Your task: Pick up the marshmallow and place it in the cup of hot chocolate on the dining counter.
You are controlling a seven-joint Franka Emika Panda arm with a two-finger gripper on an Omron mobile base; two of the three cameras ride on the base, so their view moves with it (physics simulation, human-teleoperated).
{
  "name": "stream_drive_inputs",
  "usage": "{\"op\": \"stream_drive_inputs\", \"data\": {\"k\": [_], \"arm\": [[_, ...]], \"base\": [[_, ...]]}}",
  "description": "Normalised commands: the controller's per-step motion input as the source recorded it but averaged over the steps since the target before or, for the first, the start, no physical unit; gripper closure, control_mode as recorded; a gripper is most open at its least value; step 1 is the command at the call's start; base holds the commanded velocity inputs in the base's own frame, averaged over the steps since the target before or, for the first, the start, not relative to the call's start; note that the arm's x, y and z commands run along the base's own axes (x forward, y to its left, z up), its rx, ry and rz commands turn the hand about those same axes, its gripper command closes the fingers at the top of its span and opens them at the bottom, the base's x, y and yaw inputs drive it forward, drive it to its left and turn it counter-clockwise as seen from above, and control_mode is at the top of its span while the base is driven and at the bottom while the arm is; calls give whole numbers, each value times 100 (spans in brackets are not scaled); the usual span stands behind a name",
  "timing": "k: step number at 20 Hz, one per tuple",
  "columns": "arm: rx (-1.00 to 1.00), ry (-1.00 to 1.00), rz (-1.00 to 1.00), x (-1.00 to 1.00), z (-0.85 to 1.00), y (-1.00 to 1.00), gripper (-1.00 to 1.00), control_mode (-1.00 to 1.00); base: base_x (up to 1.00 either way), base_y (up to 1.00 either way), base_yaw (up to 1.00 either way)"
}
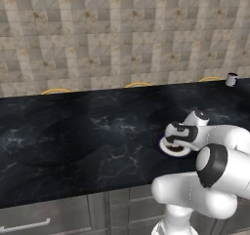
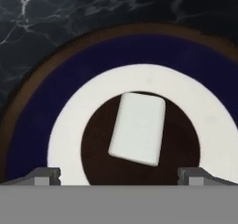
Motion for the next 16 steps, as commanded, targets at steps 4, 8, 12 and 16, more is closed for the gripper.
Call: {"op": "stream_drive_inputs", "data": {"k": [4, 8, 12, 16], "arm": [[0, 0, 0, 11, -24, 0, -100, -100], [0, 0, 0, 16, -26, 0, -100, -100], [0, 0, 0, 15, -16, 0, -100, -100], [0, 0, 0, 9, -17, 0, -100, -100]], "base": [[0, 0, 0], [0, 0, 0], [0, 0, 0], [0, 0, 0]]}}
